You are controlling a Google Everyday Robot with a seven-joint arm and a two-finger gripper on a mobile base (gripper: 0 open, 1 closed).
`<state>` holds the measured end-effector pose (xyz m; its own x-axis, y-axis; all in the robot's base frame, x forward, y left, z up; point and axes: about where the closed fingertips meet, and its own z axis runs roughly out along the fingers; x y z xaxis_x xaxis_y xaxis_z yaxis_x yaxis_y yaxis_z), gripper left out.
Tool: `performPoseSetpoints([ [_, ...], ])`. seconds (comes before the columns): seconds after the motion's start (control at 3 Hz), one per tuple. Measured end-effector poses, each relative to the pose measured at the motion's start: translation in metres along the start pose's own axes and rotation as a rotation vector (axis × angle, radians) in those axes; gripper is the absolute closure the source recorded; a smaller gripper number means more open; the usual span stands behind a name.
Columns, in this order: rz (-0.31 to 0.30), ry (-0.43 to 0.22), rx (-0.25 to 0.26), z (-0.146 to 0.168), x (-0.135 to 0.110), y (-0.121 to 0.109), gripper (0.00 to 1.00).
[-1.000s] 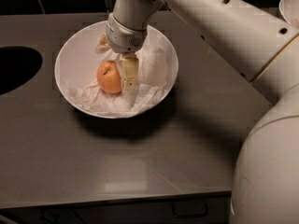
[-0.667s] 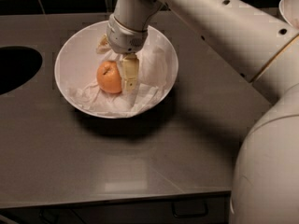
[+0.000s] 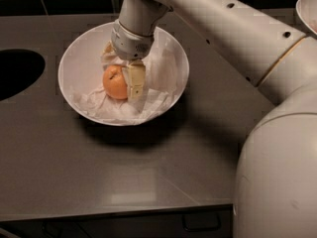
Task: Pick orange from white bowl
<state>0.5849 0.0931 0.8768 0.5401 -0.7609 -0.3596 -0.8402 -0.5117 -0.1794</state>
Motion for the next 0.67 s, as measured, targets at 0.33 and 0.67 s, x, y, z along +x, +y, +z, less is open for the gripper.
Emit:
performPoseSetpoints([
  [0.33,-0.001,0.0,-0.004,0.0009,-0.0001,-0.0005,0.26],
  [0.67,-0.001,0.001,-0.008,0.0017,0.0001,-0.0006,0.45],
])
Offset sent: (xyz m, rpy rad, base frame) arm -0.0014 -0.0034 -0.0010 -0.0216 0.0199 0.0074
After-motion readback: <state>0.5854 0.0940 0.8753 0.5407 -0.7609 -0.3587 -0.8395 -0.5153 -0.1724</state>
